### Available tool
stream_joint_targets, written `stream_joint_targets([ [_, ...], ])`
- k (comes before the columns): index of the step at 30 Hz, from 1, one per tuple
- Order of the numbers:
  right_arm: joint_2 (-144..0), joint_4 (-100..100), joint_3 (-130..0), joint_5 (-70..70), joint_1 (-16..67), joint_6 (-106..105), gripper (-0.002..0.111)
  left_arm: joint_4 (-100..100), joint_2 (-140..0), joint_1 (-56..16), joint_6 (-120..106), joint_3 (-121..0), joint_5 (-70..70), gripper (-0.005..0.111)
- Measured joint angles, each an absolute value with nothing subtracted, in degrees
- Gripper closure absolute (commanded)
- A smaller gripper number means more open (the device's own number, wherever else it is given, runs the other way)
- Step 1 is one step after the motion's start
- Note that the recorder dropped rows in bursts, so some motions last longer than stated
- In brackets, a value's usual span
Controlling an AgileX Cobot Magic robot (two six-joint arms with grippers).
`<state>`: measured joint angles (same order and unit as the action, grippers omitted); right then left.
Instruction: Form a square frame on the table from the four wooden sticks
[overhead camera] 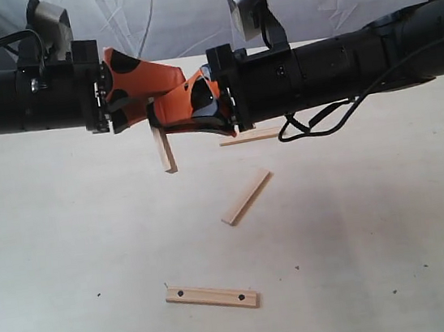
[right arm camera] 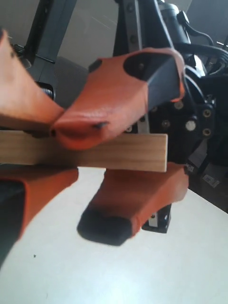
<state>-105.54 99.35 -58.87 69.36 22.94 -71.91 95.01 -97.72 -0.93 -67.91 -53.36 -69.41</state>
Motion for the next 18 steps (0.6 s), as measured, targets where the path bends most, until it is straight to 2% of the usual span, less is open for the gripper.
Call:
stream_joint_targets([
  [4,-105.54,99.35,-58.87,69.36,22.94,-71.91,0.109,95.45,-97.72,-0.7,-67.91,-53.36,-69.41,0.09],
  [12,-105.54,99.58,-58.87,69.14,22.94,-72.38,0.109,95.85,-97.72,0.14,-67.32,-53.36,-70.48,0.107],
  [16,-105.54,99.61,-59.0,69.14,22.97,-72.38,0.108,95.85,-97.72,0.14,-67.32,-53.36,-70.48,0.107],
  [18,-105.54,99.61,-59.0,69.14,23.07,-72.16,0.098,95.85,-97.72,0.14,-67.32,-53.36,-70.48,0.107],
])
